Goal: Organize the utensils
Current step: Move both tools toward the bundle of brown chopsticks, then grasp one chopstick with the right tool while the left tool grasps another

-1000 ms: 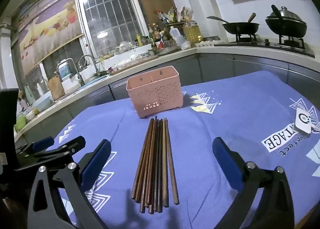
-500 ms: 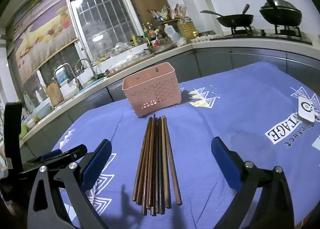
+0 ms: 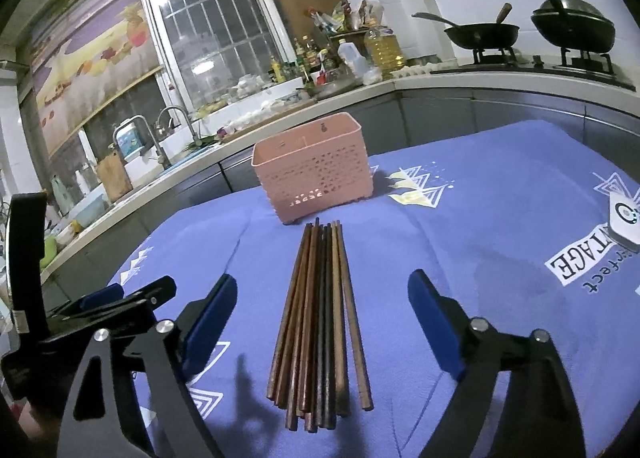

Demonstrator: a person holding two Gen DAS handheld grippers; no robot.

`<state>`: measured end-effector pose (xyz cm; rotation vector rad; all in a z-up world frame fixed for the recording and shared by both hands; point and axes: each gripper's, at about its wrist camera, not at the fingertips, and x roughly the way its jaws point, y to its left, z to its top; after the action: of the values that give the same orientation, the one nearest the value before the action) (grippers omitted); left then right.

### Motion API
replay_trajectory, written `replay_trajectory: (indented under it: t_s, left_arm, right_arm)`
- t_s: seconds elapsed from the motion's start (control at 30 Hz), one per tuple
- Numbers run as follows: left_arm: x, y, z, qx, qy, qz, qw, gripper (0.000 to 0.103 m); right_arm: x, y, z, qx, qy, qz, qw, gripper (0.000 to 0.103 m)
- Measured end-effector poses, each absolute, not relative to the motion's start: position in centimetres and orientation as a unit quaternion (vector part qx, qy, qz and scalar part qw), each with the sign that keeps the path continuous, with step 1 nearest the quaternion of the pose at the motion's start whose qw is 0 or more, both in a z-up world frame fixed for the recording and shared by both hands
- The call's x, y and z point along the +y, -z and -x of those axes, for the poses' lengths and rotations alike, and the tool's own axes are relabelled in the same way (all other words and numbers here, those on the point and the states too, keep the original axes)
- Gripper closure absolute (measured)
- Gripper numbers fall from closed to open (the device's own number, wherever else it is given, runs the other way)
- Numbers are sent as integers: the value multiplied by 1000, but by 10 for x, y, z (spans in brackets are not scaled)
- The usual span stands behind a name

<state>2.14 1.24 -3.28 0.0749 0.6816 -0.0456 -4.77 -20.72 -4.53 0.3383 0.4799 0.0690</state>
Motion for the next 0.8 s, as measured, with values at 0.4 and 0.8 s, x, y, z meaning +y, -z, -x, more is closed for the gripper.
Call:
replay_trajectory:
  t_s: [0.4,0.8]
  left_arm:
    - [16,38,-24,336,16,-39,941,19]
    - [13,48,-29,346,25,-47,937,19]
  right_arm:
    - [-197,43,51,217,-69,-136,964,43]
    - [-213,54,39,247,-60,-138,957,71]
